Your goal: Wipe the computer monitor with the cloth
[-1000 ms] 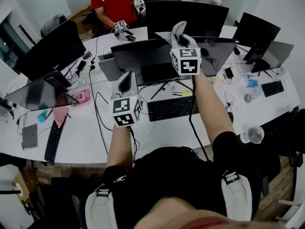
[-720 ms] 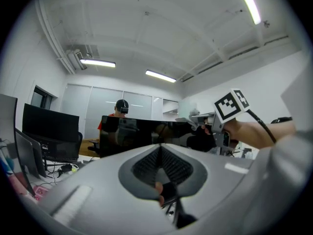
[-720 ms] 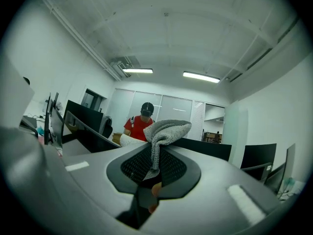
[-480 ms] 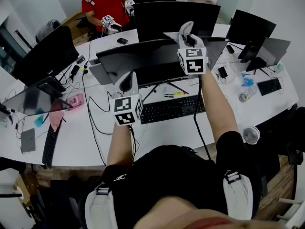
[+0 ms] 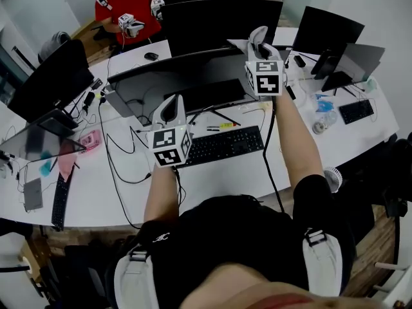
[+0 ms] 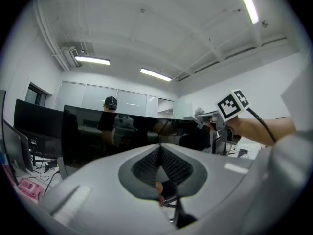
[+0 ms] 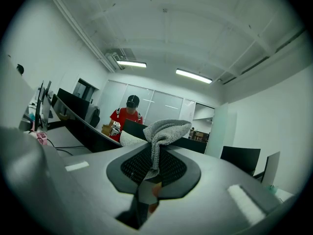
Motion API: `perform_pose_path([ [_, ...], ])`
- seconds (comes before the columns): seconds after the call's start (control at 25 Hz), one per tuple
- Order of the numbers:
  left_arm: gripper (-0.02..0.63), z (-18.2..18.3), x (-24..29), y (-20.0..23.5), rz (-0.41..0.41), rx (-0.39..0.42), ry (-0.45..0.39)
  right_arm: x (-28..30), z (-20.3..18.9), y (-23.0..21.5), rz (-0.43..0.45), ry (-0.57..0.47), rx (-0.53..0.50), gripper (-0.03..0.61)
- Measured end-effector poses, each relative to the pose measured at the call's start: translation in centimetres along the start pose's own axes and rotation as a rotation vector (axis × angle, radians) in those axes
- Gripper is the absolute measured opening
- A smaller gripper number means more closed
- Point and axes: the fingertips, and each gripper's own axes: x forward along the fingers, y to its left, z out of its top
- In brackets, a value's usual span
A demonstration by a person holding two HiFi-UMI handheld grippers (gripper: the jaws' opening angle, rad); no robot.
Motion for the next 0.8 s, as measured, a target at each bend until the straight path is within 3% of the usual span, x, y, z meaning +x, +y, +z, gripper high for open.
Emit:
perform_pose_path([
  [0.56,0.049,-1.7,3.5,-6.4,-0.033,0.022,0.035,-1.2,-3.8,-12.0,-0.122,0.040,0.010,0.025],
  [0.8,0.051,-1.9,4.9,-9.0,-0.046,0.033,0.042,-1.2,-4.5,-14.7,-0.150,0.028,0.004,0.025],
])
